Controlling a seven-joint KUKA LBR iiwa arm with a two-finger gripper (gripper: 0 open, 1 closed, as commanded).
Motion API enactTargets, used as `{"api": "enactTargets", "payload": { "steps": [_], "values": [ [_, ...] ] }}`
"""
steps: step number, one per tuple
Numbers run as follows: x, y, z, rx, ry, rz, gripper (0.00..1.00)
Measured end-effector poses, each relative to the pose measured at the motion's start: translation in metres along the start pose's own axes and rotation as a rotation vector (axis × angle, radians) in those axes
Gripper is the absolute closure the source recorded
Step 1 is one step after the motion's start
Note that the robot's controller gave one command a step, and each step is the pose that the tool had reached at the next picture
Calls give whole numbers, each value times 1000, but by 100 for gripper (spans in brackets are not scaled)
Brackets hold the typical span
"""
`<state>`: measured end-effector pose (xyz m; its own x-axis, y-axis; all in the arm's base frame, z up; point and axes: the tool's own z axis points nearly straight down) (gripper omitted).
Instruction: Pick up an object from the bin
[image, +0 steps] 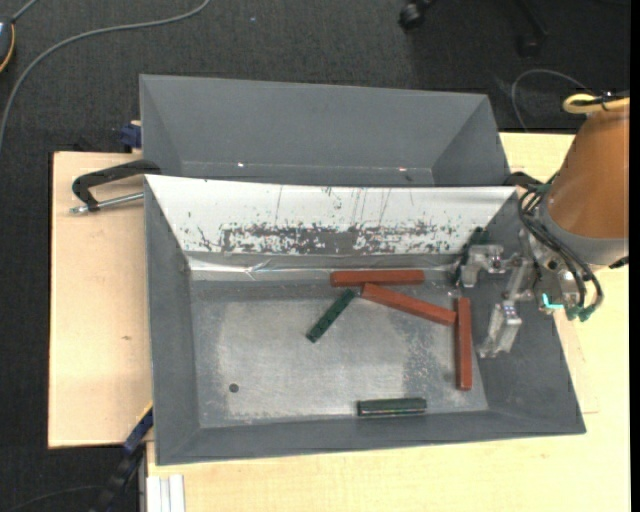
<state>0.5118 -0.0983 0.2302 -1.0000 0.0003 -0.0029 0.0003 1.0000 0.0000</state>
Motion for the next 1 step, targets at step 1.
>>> {"api": "enactTargets", "payload": {
  "steps": [1],
  "values": [
    [-58,-16,78,0,-3,220,0]
  ]
}}
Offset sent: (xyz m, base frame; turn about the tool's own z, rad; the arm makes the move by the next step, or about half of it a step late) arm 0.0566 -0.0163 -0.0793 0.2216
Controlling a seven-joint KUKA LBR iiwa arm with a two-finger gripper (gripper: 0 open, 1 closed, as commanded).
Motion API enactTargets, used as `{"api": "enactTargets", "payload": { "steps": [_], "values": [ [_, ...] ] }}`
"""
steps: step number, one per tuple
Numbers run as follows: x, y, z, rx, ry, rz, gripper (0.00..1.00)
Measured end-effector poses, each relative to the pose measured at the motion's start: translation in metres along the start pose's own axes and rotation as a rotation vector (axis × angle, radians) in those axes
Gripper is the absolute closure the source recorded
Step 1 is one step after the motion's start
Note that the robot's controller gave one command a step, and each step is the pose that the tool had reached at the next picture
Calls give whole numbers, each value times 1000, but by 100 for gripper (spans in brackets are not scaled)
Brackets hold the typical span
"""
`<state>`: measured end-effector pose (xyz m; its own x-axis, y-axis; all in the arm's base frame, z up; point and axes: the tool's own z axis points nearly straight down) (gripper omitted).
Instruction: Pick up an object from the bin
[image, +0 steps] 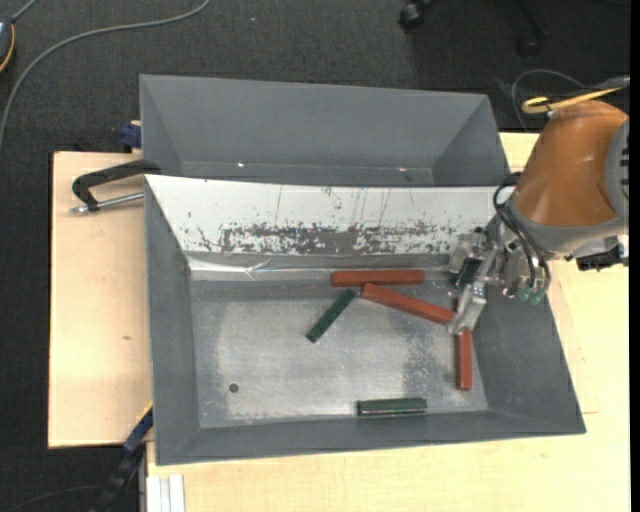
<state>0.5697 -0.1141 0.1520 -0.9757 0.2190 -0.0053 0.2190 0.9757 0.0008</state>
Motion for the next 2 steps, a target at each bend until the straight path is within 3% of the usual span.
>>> {"api": "enactTargets", "payload": {
  "steps": [1,2],
  "values": [
    [-29,13,85,-1,6,-92,0],
    [-35,12,75,0,-15,-91,100]
  ]
}}
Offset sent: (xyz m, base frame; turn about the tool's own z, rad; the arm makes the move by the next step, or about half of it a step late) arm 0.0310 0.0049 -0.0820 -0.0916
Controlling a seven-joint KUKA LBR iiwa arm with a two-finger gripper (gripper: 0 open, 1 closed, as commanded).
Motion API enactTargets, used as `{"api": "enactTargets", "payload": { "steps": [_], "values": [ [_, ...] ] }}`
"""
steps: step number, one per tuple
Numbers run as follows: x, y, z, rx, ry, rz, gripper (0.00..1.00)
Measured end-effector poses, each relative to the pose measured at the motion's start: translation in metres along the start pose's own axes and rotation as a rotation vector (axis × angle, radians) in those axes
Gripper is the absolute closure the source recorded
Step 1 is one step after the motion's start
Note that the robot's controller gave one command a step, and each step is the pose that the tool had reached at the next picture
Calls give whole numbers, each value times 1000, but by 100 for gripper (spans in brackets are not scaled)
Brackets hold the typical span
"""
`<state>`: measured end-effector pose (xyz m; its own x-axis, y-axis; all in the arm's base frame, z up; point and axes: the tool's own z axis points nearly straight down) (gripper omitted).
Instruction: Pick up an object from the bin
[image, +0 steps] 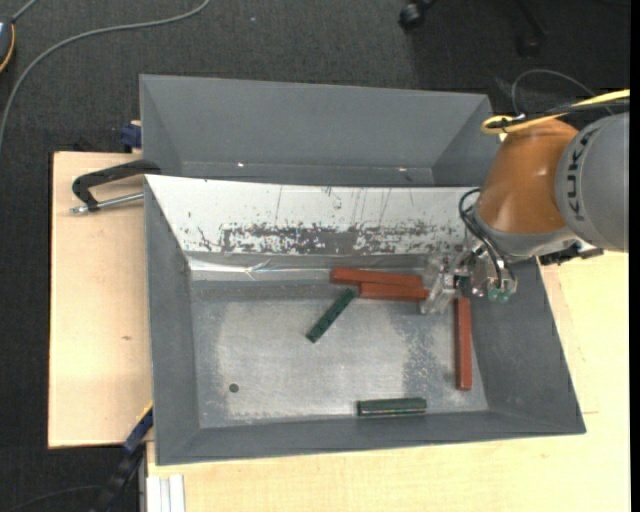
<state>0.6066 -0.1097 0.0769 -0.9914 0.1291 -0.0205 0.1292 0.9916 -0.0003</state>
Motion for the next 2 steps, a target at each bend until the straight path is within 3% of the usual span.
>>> {"api": "enactTargets", "payload": {
  "steps": [1,2],
  "values": [
    [7,21,-161,-2,5,-240,100],
    [47,35,-85,-7,22,-419,100]
  ]
}}
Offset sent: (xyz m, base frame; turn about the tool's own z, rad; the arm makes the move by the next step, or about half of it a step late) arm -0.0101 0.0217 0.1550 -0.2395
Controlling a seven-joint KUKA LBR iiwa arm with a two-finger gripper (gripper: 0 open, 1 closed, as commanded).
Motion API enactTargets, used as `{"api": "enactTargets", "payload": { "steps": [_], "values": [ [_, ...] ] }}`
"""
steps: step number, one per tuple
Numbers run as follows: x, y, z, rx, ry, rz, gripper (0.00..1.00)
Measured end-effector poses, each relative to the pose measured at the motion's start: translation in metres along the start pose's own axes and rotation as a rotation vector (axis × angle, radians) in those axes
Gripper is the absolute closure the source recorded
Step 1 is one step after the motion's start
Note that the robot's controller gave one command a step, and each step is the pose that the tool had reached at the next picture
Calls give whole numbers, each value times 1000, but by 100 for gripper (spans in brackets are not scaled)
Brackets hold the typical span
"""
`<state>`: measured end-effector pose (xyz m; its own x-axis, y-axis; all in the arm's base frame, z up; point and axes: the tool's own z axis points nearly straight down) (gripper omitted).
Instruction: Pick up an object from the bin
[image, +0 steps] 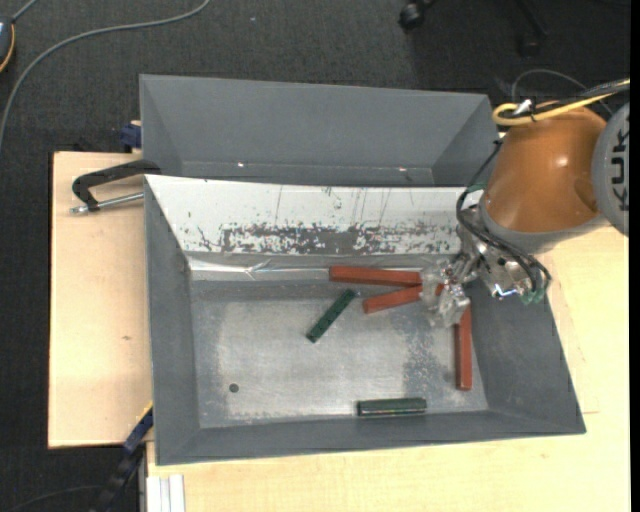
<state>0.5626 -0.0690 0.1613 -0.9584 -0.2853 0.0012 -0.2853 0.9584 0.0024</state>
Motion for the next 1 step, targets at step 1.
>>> {"api": "enactTargets", "payload": {
  "steps": [1],
  "values": [
    [-1,-1,-2,3,-5,0,0]
  ]
}}
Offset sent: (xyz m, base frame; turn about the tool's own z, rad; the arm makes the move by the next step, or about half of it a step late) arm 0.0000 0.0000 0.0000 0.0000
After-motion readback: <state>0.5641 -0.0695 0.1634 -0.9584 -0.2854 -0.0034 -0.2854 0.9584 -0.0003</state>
